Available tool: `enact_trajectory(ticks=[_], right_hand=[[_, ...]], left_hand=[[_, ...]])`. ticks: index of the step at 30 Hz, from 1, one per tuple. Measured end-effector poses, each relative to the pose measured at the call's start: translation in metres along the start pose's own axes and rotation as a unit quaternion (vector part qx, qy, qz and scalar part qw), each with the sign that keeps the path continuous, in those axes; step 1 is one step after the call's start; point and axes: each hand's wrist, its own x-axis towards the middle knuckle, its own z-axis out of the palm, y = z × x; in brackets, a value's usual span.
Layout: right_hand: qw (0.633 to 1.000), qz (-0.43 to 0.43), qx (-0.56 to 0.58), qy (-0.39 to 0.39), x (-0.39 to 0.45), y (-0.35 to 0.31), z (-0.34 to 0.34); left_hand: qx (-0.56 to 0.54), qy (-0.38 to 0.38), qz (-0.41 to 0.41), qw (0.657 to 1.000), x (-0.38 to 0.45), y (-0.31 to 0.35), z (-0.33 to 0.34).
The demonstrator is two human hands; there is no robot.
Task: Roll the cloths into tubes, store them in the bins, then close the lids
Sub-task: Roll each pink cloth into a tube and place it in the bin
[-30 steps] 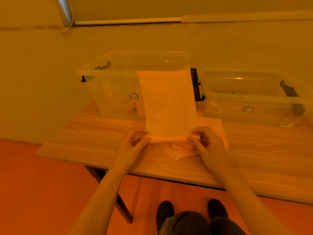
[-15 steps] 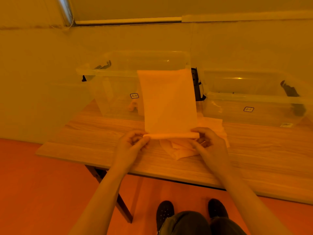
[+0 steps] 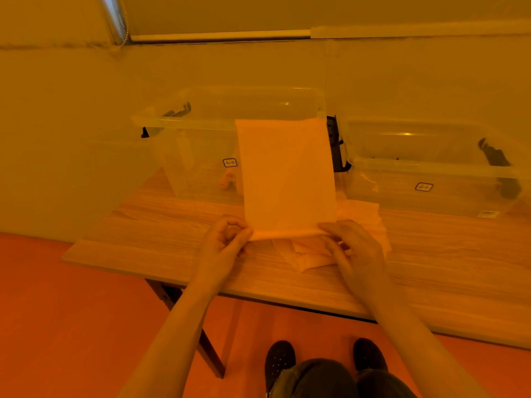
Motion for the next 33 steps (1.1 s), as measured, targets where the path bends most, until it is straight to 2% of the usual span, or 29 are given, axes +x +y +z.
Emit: enact_trajectory(ticks=[7, 18, 21, 28, 33], right_hand=[[1.0, 0.002, -0.015, 0.002, 0.0005, -0.0022, 0.0001], [0.998, 0.039, -0.034, -0.03, 0.0012, -0.0042, 0.0031], [0.998, 0.024, -0.044, -0.046, 0.0022, -0.0034, 0.0041], [0.999, -0.006, -0.04, -0.005, 0.004, -0.0068, 0.0016], [0.999, -0.002, -0.04, -0.014, 0.0039, -0.0041, 0.0008]], left_hand=[[-0.068, 0.004, -0.043, 0.997, 0.0002, -0.0003, 0.0025], [-0.046, 0.014, -0.017, 0.999, 0.0036, 0.0022, 0.0022], [-0.028, 0.02, 0.003, 0.999, 0.0039, 0.0019, 0.0012], [-0.02, 0.045, -0.003, 0.999, 0.0033, 0.0012, 0.0018], [-0.048, 0.051, -0.018, 0.997, 0.0024, 0.0018, 0.0031]])
